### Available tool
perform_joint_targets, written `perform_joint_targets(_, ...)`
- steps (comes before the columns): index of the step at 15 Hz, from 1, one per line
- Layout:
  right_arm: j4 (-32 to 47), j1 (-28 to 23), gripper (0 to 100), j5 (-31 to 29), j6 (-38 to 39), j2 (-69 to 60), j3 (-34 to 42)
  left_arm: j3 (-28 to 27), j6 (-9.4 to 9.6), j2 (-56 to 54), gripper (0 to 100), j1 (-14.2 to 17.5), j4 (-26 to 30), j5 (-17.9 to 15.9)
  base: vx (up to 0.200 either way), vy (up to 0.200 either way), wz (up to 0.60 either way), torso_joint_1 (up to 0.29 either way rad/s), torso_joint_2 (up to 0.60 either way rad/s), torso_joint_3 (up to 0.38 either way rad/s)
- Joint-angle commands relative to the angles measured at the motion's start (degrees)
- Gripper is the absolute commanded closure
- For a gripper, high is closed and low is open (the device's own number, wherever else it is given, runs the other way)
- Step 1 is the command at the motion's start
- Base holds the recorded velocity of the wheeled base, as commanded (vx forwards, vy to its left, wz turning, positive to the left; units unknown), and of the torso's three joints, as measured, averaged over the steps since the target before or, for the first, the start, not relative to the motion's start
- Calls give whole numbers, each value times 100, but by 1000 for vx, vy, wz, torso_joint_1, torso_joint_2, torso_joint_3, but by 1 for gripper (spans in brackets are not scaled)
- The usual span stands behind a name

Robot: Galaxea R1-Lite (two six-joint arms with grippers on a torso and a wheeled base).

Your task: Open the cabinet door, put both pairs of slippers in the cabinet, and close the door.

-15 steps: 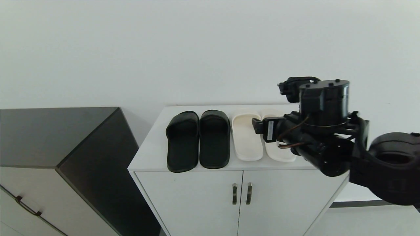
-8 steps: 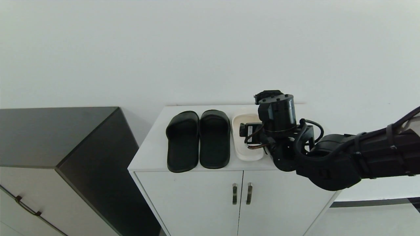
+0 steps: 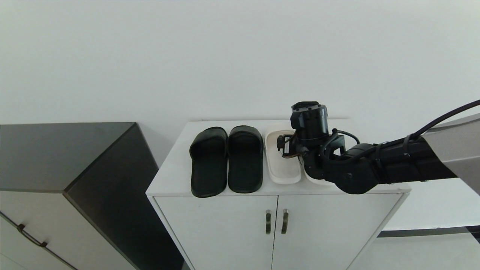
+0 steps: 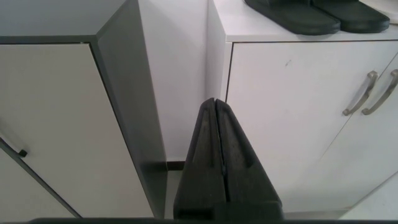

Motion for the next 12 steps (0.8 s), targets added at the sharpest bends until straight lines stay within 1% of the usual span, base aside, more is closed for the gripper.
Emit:
perform_joint_targets(1,135,-41,0,6,-8,234,-369,0,0,4,100,-2,0,1,0,0,0,0,0,0)
perform_joint_targets(2,162,-111,0,6,-26,357,-588,0,0,4,100,6,0,1,0,0,0,0,0,0)
perform_joint_targets(3,162,-120,100,14,-34,393,-641,0,0,4,100,6,0,1,0,0,0,0,0,0)
perform_joint_targets(4,311,-173,100,14,-87,472,-861,0,0,4,100,6,-9,1,0,0,0,0,0,0)
perform_joint_targets(7,452,-199,100,14,-166,533,-1080,0,-9,4,100,-2,0,1,0,0,0,0,0,0)
perform_joint_targets(10,452,-217,100,14,-272,375,-1072,0,-9,4,100,-2,0,1,0,0,0,0,0,0)
perform_joint_targets(12,452,-217,100,14,-333,23,-878,0,-9,-5,100,6,0,1,0,0,0,0,0,0)
